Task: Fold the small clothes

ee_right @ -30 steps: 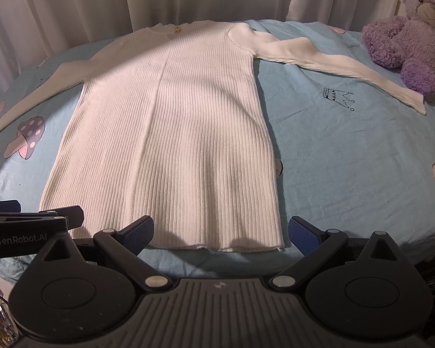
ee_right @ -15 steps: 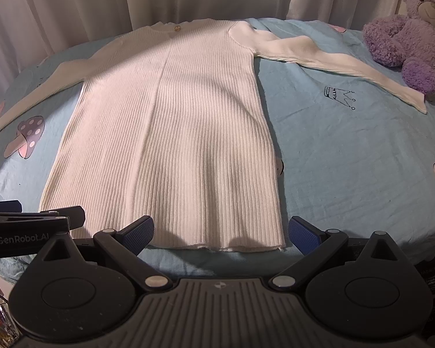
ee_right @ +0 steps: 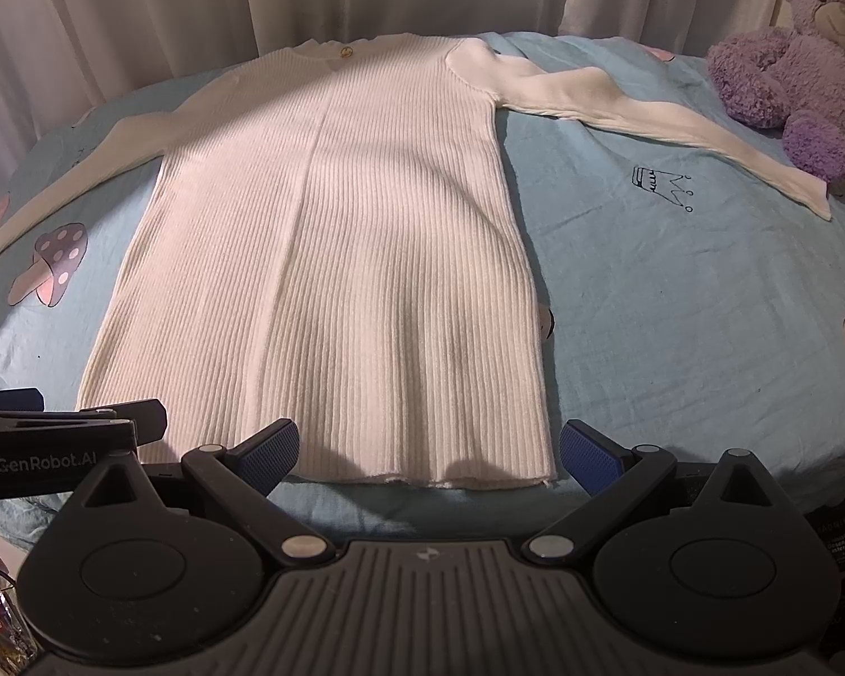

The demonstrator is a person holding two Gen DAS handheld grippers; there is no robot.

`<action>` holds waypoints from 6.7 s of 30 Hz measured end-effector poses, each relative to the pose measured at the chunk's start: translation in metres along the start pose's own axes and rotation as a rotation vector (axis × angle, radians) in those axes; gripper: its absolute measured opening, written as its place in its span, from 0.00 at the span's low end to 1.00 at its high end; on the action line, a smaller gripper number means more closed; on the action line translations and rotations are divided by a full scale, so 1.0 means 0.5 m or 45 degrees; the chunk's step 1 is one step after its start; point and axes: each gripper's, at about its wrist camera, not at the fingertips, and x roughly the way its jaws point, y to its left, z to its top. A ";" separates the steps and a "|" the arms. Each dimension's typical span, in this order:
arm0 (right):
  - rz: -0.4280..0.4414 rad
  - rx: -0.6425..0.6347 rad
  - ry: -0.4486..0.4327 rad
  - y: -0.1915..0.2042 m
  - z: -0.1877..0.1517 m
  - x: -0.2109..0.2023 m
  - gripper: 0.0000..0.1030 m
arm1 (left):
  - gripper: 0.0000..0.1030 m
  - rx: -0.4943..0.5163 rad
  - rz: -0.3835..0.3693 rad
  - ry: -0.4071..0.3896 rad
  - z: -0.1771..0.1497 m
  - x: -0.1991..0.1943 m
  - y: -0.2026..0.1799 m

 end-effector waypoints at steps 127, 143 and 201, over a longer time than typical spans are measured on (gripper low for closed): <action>0.409 0.450 -0.327 -0.279 0.340 0.342 0.34 | 0.08 -0.322 -0.190 -0.324 0.544 0.305 0.190; 0.230 0.301 -0.336 -0.250 0.492 0.415 0.63 | 0.08 -0.381 -0.278 -0.511 0.559 0.314 0.227; 0.360 0.254 -0.420 -0.218 0.387 0.361 0.23 | 0.71 -1.613 0.075 -0.530 0.259 0.237 0.661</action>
